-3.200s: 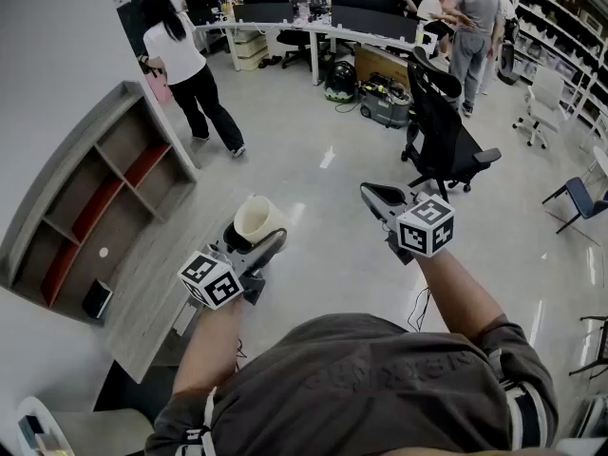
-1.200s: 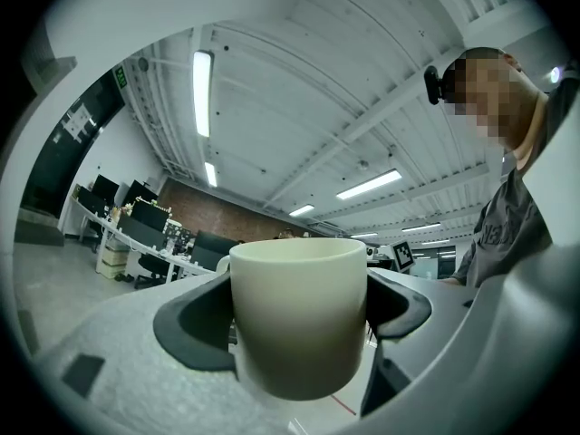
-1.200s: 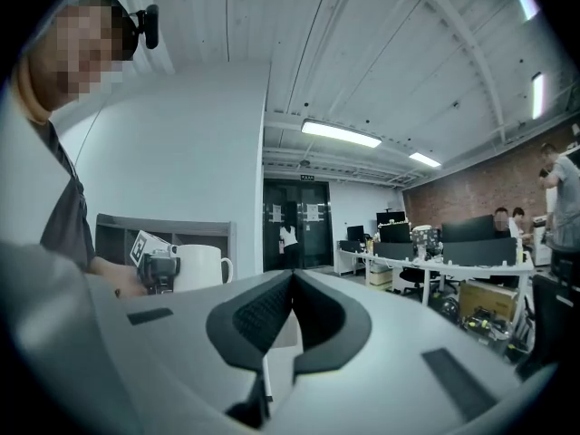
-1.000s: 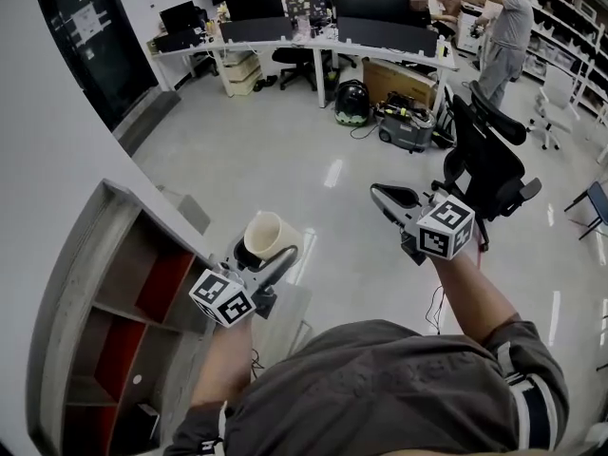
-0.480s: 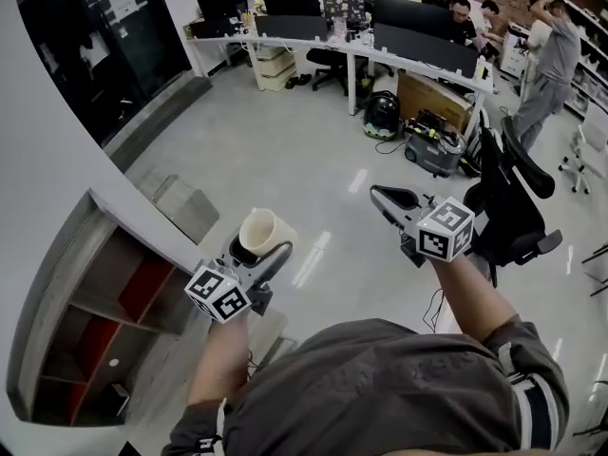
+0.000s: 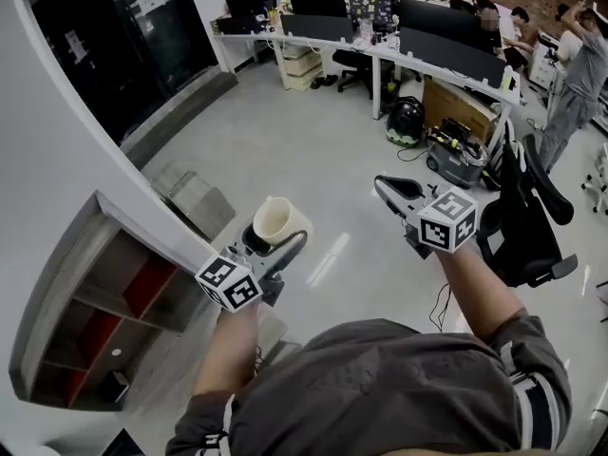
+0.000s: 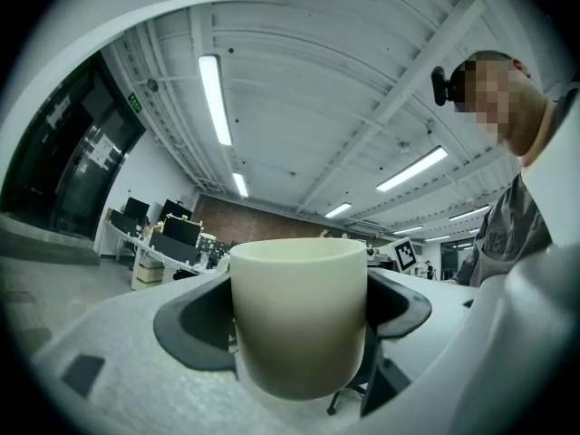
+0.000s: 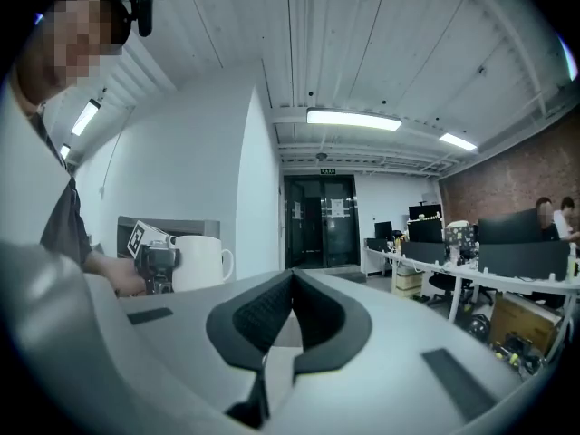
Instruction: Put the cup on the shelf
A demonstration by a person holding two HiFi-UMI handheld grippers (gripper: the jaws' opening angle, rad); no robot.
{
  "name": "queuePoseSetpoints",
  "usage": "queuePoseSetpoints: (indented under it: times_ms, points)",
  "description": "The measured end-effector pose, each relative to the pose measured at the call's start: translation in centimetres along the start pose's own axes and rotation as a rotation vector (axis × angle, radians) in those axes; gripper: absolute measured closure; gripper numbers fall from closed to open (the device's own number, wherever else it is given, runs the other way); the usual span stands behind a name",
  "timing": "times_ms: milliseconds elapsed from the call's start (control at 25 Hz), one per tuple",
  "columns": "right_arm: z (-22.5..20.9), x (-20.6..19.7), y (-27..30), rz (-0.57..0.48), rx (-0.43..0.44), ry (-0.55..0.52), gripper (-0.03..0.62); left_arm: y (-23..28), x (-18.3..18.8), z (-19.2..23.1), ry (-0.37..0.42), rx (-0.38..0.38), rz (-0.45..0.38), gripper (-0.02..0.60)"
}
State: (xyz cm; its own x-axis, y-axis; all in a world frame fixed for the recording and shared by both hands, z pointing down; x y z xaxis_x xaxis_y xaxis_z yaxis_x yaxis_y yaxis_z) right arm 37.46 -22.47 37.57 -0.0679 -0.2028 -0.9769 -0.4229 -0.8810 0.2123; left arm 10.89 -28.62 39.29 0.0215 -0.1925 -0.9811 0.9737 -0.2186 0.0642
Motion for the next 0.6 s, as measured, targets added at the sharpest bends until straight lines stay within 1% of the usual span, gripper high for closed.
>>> queuePoseSetpoints:
  times_ms: [160, 320, 400, 600]
  points:
    - [0.4, 1.6, 2.5, -0.004, 0.005, -0.012, 0.602, -1.4, 1.8, 1.7, 0.034, 0.028, 0.012, 0.151]
    - [1.5, 4.2, 5.7, -0.021, 0.026, -0.043, 0.602, -4.1, 4.9, 3.8, 0.069, 0.079, 0.002, 0.15]
    - [2.2, 5.4, 7.6, -0.031, 0.052, -0.059, 0.602, -5.7, 6.5, 4.6, 0.092, 0.118, -0.001, 0.15]
    - [5.2, 8.6, 13.4, -0.051, 0.145, -0.101, 0.602, -11.2, 10.1, 6.9, 0.142, 0.246, -0.001, 0.151]
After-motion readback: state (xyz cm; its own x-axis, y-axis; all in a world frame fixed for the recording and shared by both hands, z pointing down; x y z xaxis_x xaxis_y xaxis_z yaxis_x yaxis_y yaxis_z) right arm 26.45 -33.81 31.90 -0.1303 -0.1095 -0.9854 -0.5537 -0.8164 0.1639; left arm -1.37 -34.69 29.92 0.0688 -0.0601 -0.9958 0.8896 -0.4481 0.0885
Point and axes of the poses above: the fingertips, and each gripper's own axes: y forward along the fingers, z to its left, x out of its top, the point moved 6 cm from there along -y, backward along the fingers, and after that the axes turned 9 degrees about z, right-handed, at the moved point
